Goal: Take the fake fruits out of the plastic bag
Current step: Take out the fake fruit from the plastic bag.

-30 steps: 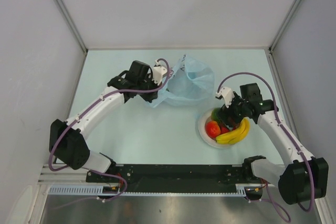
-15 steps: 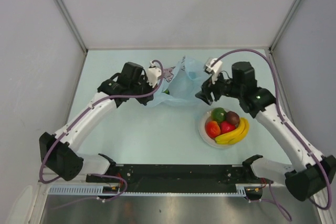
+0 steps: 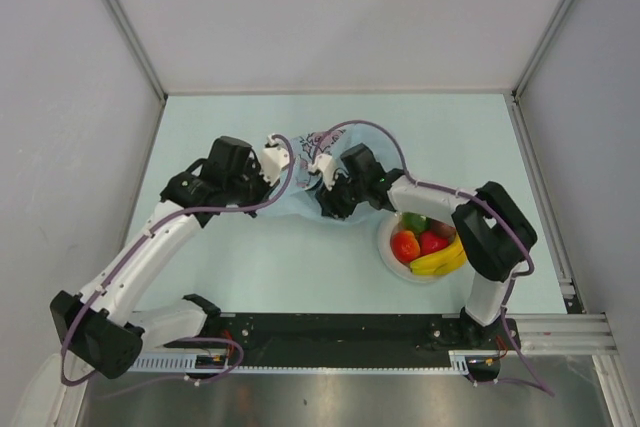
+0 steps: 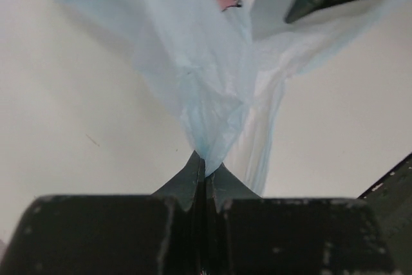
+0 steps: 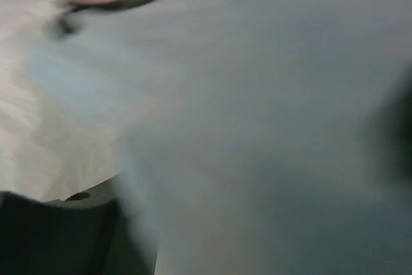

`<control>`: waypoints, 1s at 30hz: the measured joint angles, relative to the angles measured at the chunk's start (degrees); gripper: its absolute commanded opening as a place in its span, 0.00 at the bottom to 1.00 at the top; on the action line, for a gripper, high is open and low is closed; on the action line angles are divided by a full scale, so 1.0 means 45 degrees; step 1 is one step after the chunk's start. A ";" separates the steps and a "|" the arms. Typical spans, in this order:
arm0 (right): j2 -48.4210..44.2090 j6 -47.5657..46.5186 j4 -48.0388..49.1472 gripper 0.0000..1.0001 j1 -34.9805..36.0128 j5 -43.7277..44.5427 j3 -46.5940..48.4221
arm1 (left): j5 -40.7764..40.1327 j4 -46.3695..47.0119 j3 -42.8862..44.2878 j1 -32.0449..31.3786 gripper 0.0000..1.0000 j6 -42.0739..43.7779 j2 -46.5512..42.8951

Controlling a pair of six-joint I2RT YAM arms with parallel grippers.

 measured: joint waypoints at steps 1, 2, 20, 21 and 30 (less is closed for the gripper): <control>0.0053 -0.0160 -0.0087 0.57 0.0291 -0.0010 -0.0073 | -0.0214 0.0000 -0.0185 0.0151 0.00 -0.0010 0.0000; 0.0034 -0.0223 -0.0068 0.59 0.0588 -0.0029 -0.0223 | -0.0369 0.0019 -0.0325 0.0364 0.00 -0.0034 0.0044; 0.0763 0.3177 0.3449 1.00 0.0583 0.3837 0.0578 | 0.1375 0.0321 -0.0364 0.2195 0.00 -0.1219 0.0253; 0.1098 0.3196 0.3546 1.00 0.0563 0.3993 0.0845 | 0.1588 0.0321 -0.0364 0.2215 0.00 -0.1229 0.0253; 0.4031 0.3264 0.3876 0.97 0.0359 0.4877 0.3274 | 0.2647 0.0325 -0.0379 0.2254 0.00 -0.1263 0.0262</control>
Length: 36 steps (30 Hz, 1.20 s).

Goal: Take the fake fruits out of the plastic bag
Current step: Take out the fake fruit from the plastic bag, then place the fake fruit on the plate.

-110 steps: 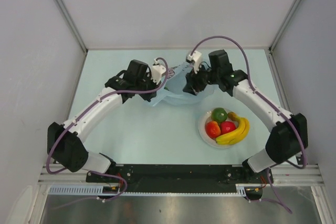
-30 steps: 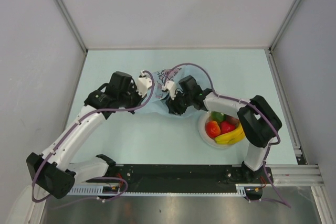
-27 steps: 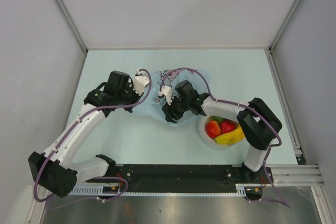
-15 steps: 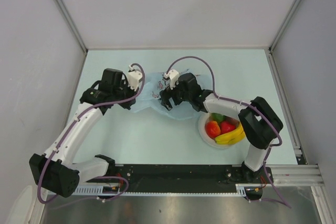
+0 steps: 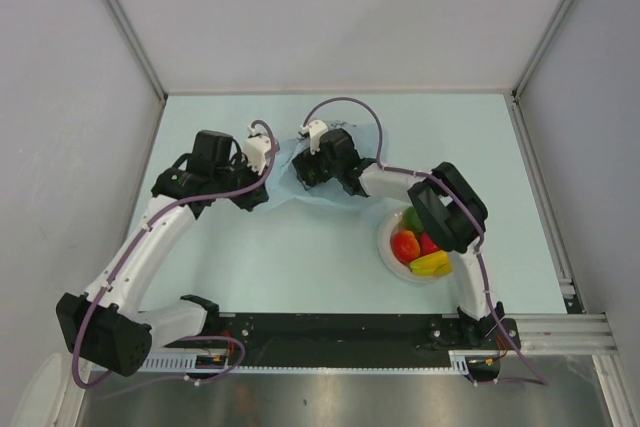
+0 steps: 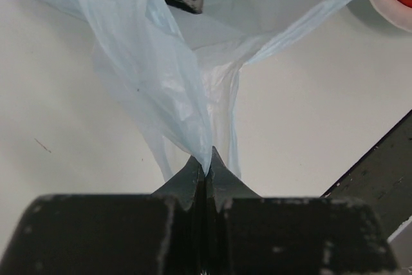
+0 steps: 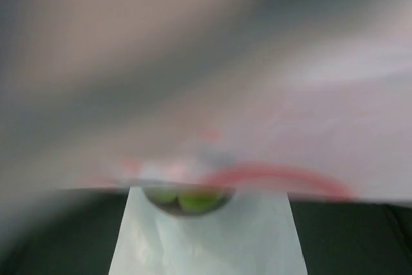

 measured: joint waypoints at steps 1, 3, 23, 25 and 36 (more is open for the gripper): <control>0.0277 -0.0010 0.0010 0.90 -0.0015 -0.0010 0.0238 | 0.0078 0.0010 -0.0024 0.0015 0.00 -0.0005 0.0000; 0.0855 -0.0112 0.0112 0.80 -0.0053 -0.0024 0.0714 | 0.0209 0.0019 -0.0117 0.0049 0.00 -0.0058 0.0000; -0.5906 -0.3206 -0.3832 0.47 -0.0869 -0.5727 0.0019 | 0.0879 0.1321 0.1540 0.0743 0.00 -0.1098 0.2458; -0.7320 -0.3876 -0.4439 0.47 -0.0855 -0.6232 -0.0233 | 0.0879 0.1540 0.2244 0.0748 0.00 -0.1302 0.3060; -0.9860 -0.8131 -0.9811 0.49 -0.2064 -0.6416 -0.3871 | 0.0879 0.1875 0.3259 0.0748 0.00 -0.1880 0.3944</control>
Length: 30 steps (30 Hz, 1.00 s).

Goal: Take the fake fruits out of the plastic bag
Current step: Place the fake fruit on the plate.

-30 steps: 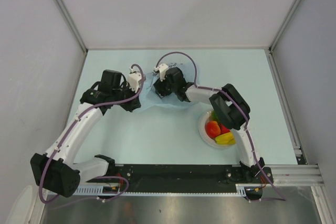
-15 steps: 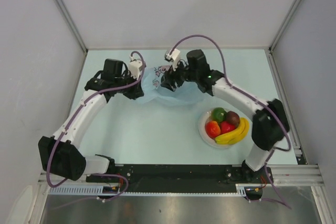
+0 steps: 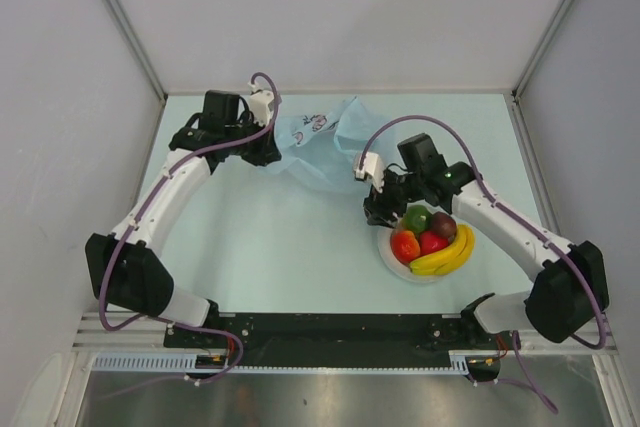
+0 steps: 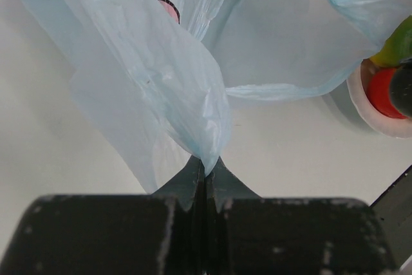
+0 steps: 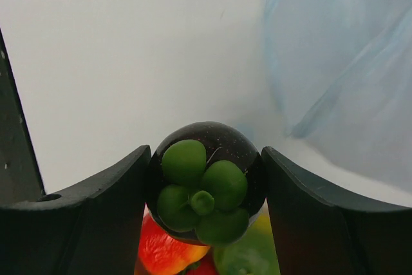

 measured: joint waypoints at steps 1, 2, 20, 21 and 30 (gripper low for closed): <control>0.0117 -0.0102 -0.0219 0.50 -0.0044 0.0126 -0.0199 | 0.0000 0.0000 0.0000 0.0000 0.00 -0.0005 0.0000; 0.0272 -0.0209 -0.0403 0.50 -0.0063 0.0272 -0.0389 | 0.0000 0.0005 0.0000 0.0000 0.00 -0.0005 0.0000; 0.2613 -0.1127 -0.0204 0.55 -0.0636 0.2535 -0.0855 | -0.0112 0.0136 -0.0461 0.0000 0.00 0.0015 -0.0544; 0.2623 -0.1127 -0.0209 0.55 -0.0665 0.2535 -0.0865 | -0.0107 0.0141 -0.0461 0.0000 0.00 0.0015 -0.0544; 0.2642 -0.1350 -0.0340 0.61 -0.0724 0.2569 -0.0899 | -0.0097 0.0204 -0.0461 0.0000 0.00 0.0015 -0.0534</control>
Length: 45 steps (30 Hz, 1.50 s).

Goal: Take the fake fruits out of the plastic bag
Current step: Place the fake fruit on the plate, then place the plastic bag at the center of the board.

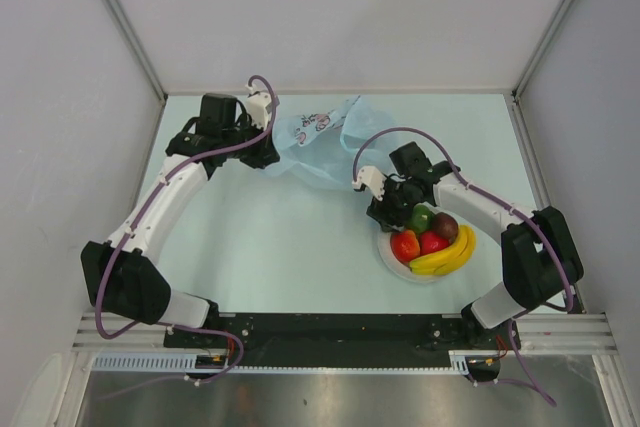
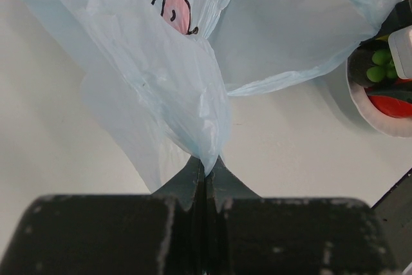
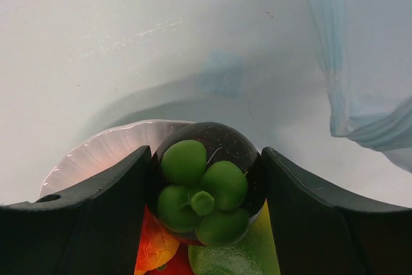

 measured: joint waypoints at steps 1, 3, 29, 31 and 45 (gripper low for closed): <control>0.0000 -0.0019 -0.0039 0.63 0.0000 -0.0019 0.0000 | 0.0000 0.0019 0.0000 0.0000 0.00 0.0000 0.0000; 0.0000 -0.0024 -0.0097 0.66 0.0000 -0.0053 -0.0015 | 0.0000 0.0029 0.0000 0.0000 0.00 0.0000 0.0000; -0.1141 0.1855 -0.0277 1.00 0.0233 -0.0476 0.1452 | -0.0015 0.0039 -0.0015 0.0000 0.00 0.0010 0.0005; -0.1273 0.2623 -0.0146 1.00 0.0155 -0.0583 0.1996 | -0.0078 0.0019 0.0005 0.0000 0.00 0.0019 0.0039; -0.1171 0.9641 0.3725 1.00 -0.6411 0.2191 0.4099 | -0.4556 0.0267 0.4090 0.0024 0.80 0.0481 0.1865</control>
